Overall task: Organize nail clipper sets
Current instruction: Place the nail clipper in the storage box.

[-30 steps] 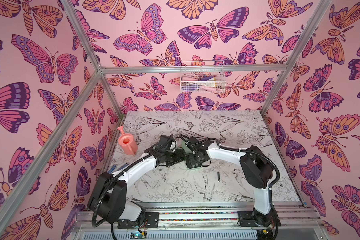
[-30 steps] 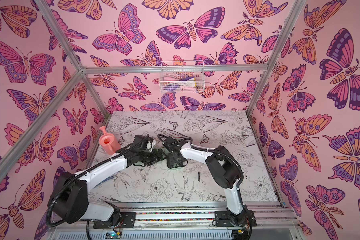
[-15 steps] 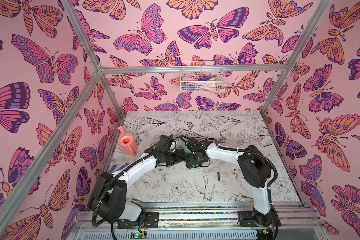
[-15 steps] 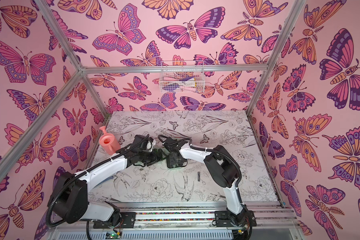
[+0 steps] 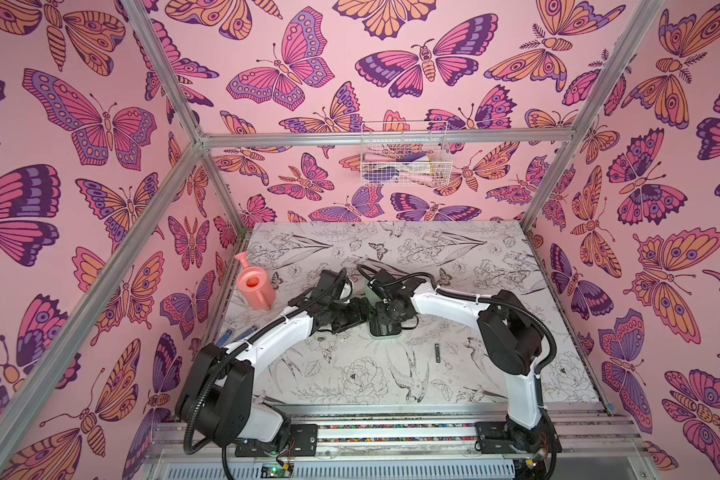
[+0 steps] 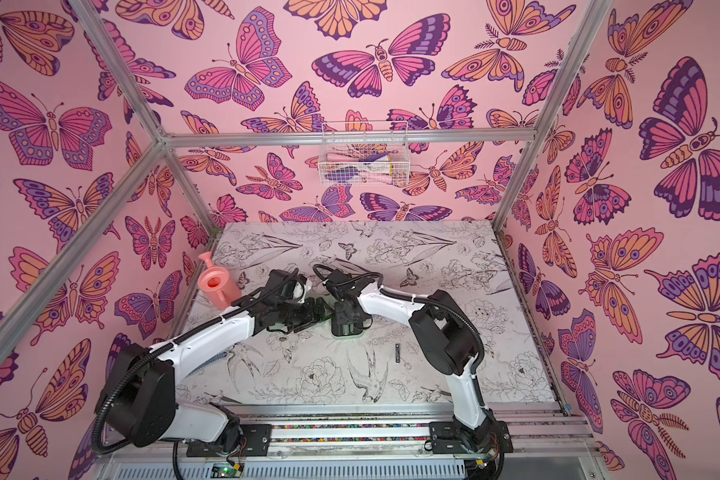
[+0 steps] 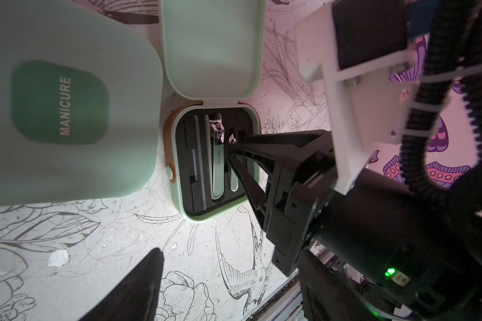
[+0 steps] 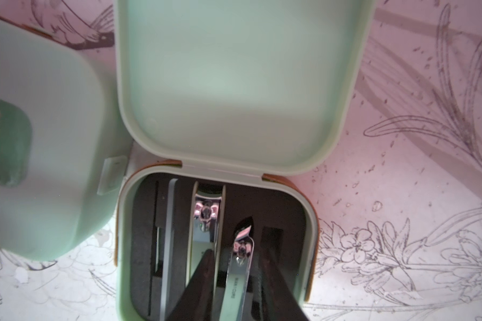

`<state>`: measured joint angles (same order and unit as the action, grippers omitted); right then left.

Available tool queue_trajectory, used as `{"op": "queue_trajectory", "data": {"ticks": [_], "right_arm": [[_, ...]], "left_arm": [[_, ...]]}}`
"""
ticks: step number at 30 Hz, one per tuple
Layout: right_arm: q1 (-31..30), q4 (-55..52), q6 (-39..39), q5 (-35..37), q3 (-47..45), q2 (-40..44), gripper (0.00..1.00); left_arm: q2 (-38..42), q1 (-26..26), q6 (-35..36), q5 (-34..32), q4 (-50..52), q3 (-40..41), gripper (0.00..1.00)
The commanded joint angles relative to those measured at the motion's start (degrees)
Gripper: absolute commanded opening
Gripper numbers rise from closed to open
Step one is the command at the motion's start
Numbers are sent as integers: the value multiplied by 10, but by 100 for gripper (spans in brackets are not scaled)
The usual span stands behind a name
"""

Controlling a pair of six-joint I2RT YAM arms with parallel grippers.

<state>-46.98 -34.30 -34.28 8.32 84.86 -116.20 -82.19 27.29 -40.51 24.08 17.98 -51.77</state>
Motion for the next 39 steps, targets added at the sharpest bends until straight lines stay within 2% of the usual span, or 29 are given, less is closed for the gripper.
{"op": "queue_trajectory", "data": {"ticks": [1,7,13,27,39], "right_arm": [[0,-22,5,8,10,30,28],[2,-29,9,-1,2,39,17],[2,-25,6,-12,-17,34,13],[1,-8,-8,-40,-48,13,10],[-1,-5,-15,-30,-65,-3,8]], "left_arm": [[3,-4,7,2,0,11,78],[3,-4,7,3,-2,12,78],[2,-4,6,3,-4,12,78],[-1,-4,5,4,-6,12,78],[-5,-4,4,8,-8,11,78]]}}
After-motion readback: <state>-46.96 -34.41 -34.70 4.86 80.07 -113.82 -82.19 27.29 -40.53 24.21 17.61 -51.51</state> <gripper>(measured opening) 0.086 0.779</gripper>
